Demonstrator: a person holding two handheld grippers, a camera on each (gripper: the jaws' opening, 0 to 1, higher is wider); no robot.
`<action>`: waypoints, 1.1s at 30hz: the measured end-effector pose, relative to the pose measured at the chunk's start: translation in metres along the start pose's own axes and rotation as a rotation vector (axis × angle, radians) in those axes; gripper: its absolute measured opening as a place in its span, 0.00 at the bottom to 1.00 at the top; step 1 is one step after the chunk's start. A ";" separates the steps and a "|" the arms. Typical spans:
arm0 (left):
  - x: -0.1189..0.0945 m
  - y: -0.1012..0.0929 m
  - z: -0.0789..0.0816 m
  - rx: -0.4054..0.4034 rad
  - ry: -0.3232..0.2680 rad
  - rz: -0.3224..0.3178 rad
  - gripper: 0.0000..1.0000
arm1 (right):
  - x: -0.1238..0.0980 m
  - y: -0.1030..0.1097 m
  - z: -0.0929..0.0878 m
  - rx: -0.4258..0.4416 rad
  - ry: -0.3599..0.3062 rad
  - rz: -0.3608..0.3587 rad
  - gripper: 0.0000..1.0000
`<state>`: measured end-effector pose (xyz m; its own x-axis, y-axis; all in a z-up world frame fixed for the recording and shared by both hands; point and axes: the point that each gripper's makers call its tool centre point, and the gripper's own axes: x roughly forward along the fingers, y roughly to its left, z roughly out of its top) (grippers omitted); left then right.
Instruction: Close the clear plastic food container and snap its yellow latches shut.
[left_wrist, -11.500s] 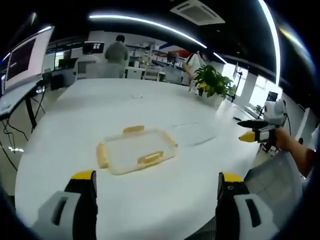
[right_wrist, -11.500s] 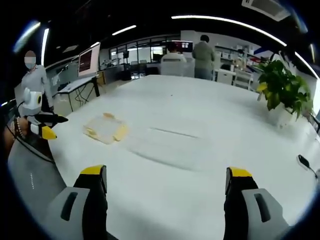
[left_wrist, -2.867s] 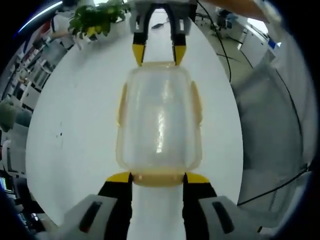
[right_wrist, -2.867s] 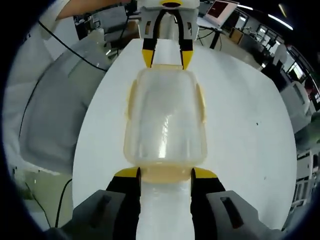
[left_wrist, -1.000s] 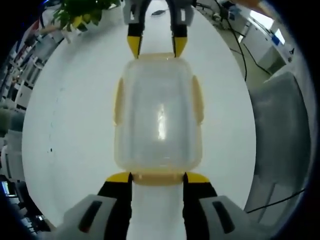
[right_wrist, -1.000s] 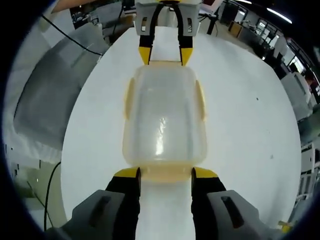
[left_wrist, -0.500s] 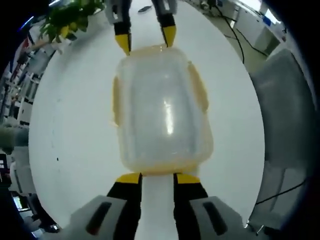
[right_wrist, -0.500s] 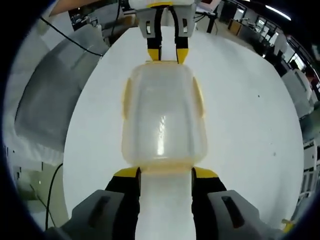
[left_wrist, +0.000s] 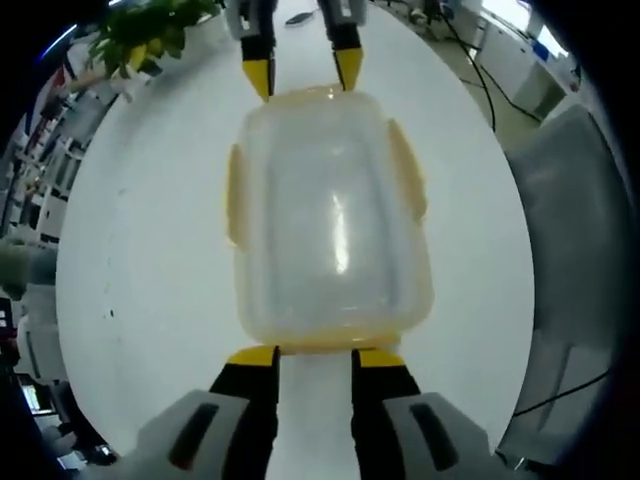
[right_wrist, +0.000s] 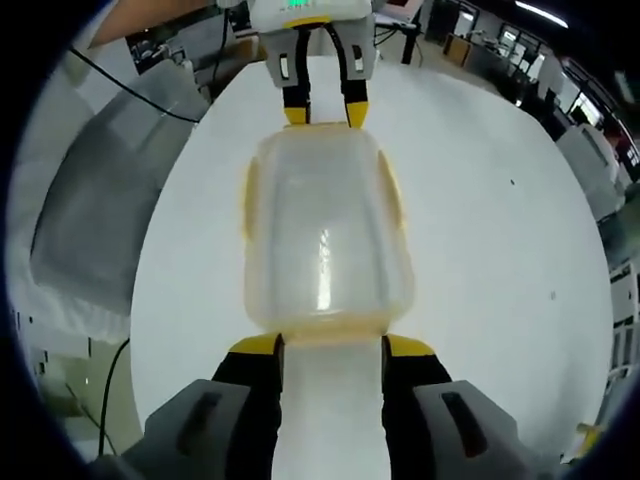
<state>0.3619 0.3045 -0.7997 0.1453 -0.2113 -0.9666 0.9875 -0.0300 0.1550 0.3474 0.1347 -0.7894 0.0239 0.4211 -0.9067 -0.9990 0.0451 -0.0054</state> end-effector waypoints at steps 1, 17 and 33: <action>0.001 0.000 0.000 -0.006 -0.001 -0.001 0.21 | 0.000 0.001 -0.002 0.005 0.000 0.004 0.34; 0.007 -0.018 -0.032 -0.361 -0.021 -0.108 0.43 | 0.013 0.020 -0.046 0.335 0.057 0.087 0.36; -0.044 -0.019 -0.005 -1.376 -0.405 -0.322 0.58 | -0.036 -0.008 -0.012 1.027 -0.309 0.105 0.46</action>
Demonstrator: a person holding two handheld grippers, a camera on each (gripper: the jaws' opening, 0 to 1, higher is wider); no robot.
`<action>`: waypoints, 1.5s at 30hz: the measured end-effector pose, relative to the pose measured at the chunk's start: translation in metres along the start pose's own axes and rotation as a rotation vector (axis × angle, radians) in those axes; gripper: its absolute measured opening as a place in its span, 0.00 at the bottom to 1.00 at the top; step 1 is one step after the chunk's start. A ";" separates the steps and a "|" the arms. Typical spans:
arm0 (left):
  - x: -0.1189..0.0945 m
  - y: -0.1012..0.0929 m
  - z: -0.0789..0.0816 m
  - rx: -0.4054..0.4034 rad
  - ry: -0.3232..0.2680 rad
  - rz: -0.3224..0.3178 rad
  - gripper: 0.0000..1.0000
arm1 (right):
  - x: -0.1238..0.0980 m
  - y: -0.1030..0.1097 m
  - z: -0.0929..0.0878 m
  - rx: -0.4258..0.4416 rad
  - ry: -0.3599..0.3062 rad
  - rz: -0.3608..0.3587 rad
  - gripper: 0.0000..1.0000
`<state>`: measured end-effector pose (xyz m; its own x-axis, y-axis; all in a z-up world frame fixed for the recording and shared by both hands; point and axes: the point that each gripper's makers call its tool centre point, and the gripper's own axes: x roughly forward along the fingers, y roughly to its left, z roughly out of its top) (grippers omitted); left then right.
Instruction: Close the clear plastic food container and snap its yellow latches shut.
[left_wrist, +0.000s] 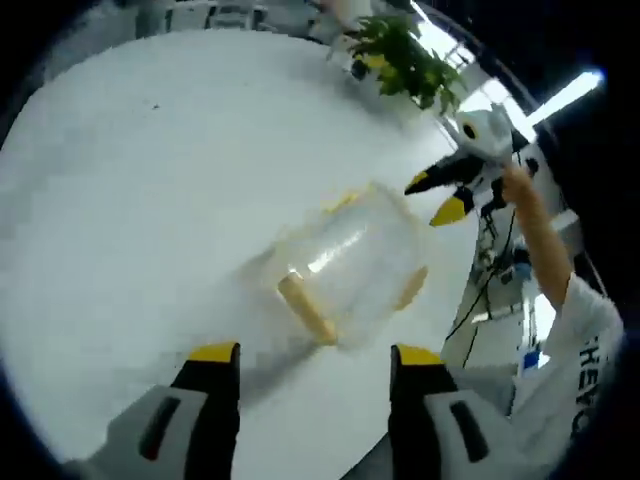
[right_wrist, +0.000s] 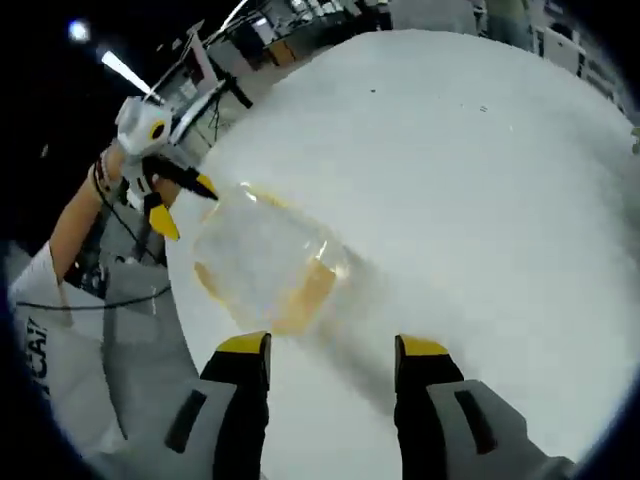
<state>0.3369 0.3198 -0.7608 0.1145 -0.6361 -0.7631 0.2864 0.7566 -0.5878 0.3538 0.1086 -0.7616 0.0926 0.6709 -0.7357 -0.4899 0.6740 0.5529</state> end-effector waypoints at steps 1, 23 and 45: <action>0.000 -0.003 0.001 -0.040 -0.012 -0.019 0.61 | 0.000 0.003 0.003 0.025 -0.016 0.017 0.44; 0.032 -0.012 0.007 -0.131 -0.009 0.064 0.47 | 0.028 0.014 0.010 0.214 -0.031 0.016 0.43; 0.029 0.006 0.008 0.040 0.080 0.204 0.26 | 0.036 0.007 0.000 0.139 0.032 -0.040 0.24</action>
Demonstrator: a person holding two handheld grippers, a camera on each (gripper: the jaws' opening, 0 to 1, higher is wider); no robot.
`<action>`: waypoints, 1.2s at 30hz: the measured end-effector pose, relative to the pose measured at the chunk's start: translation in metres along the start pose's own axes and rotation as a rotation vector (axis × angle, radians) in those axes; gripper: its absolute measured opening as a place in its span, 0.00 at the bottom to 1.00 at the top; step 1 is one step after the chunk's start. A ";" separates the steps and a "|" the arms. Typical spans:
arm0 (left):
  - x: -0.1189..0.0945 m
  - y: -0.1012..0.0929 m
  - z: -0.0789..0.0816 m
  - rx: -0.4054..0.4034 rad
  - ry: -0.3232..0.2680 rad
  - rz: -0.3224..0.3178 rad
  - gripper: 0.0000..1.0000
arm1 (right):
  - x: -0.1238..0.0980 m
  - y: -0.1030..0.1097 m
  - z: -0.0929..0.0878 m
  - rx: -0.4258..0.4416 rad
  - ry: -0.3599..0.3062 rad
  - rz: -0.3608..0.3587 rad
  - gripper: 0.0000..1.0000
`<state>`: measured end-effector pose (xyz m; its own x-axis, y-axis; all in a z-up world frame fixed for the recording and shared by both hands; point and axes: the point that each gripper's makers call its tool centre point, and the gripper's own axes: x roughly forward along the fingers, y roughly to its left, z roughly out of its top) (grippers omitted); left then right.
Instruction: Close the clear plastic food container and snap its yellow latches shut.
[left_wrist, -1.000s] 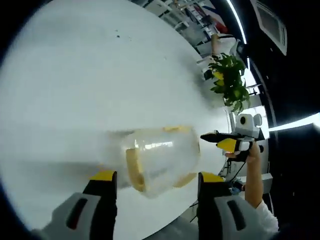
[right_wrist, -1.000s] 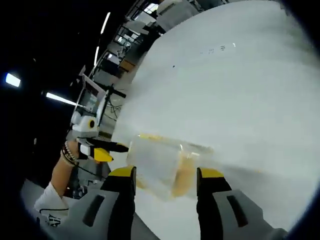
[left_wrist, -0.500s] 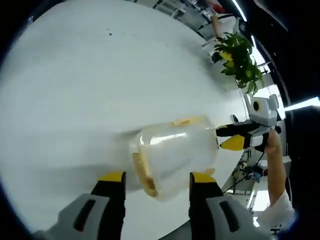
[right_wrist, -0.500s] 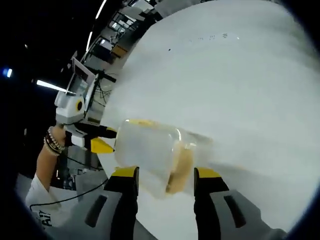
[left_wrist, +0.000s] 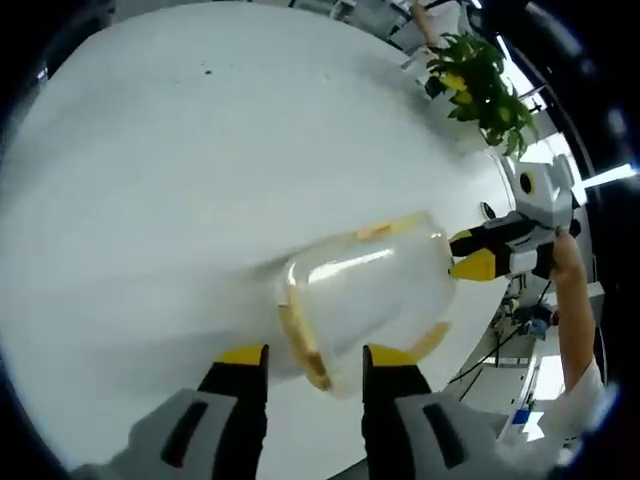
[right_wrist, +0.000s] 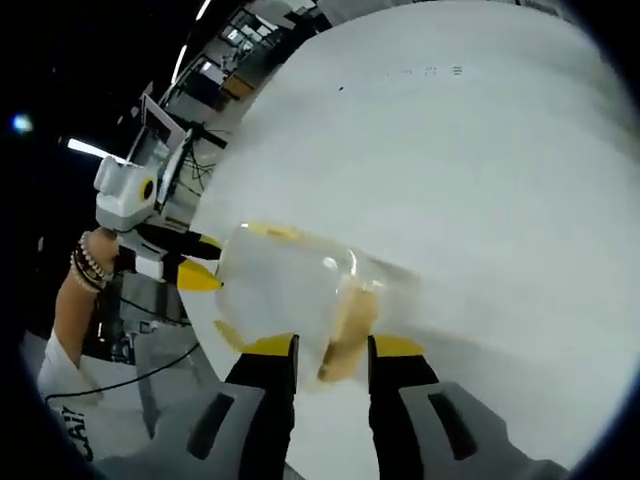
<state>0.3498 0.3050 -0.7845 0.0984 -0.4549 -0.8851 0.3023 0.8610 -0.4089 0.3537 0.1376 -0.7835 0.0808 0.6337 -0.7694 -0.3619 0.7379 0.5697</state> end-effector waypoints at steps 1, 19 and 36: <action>0.000 -0.001 0.000 -0.011 -0.004 -0.006 0.23 | 0.000 0.001 -0.001 0.001 0.000 0.000 0.24; 0.000 -0.004 -0.003 -0.001 0.011 -0.008 0.21 | 0.004 0.007 -0.003 -0.003 0.013 -0.010 0.24; 0.002 -0.005 -0.002 -0.001 0.013 -0.025 0.21 | 0.004 0.006 -0.002 0.003 0.013 -0.009 0.23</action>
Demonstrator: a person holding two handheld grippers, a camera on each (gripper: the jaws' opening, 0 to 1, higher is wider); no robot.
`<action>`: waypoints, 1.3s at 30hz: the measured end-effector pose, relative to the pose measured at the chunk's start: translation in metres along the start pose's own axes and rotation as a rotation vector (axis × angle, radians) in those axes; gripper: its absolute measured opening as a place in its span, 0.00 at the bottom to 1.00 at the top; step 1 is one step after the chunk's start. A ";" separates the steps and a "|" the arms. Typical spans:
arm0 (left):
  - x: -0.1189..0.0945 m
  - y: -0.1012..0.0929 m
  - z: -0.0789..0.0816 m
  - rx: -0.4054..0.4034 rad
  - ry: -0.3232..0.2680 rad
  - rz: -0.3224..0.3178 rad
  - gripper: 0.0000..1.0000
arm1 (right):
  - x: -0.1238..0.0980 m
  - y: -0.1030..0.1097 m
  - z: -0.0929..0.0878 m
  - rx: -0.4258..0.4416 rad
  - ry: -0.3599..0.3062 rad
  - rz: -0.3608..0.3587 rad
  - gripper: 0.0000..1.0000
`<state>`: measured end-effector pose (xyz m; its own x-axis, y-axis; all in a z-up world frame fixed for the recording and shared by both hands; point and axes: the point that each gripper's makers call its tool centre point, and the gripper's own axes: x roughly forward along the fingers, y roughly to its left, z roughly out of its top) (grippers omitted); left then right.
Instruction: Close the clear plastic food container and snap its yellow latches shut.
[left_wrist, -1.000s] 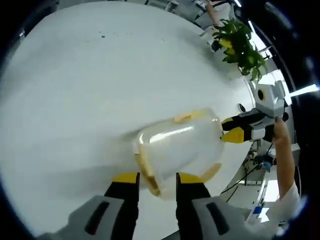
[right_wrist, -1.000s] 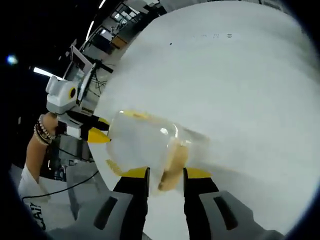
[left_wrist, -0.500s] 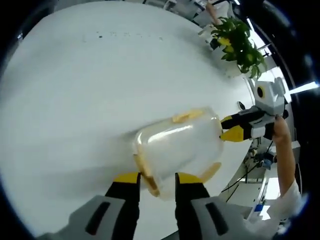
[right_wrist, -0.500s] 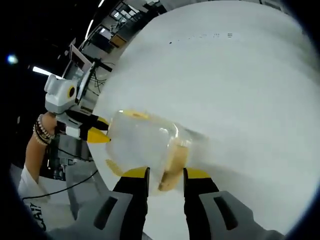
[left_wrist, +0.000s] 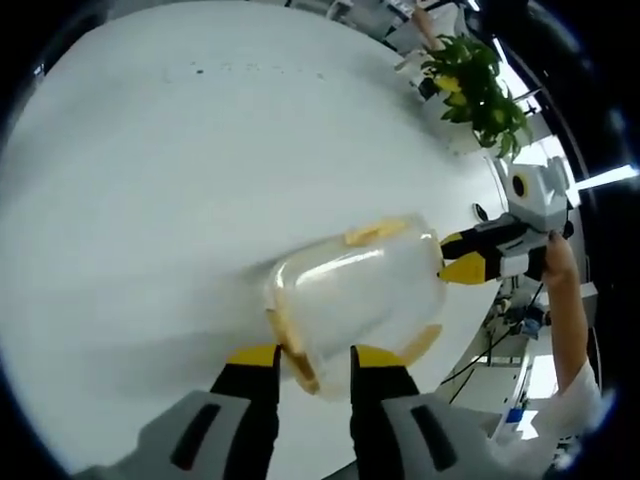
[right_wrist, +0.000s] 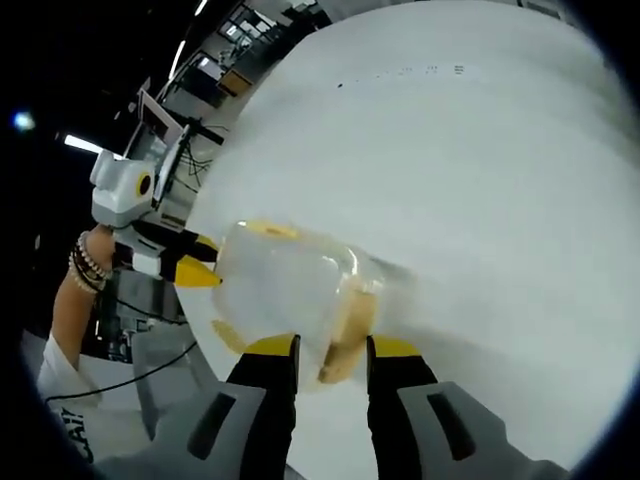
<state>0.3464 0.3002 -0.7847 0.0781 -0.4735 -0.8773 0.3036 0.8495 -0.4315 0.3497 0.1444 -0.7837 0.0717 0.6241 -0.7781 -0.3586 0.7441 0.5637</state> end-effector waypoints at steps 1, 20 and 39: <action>0.000 0.000 0.000 0.004 0.000 0.001 0.21 | 0.000 0.000 0.000 -0.001 0.001 -0.002 0.23; 0.002 -0.002 0.000 -0.011 -0.023 -0.016 0.20 | -0.001 -0.002 0.000 0.012 -0.016 0.004 0.22; 0.002 0.001 0.000 -0.091 -0.055 -0.056 0.16 | 0.001 0.001 -0.001 0.021 -0.012 0.000 0.20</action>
<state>0.3468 0.3002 -0.7866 0.1164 -0.5308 -0.8394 0.2218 0.8377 -0.4990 0.3480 0.1455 -0.7838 0.0831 0.6267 -0.7748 -0.3391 0.7489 0.5694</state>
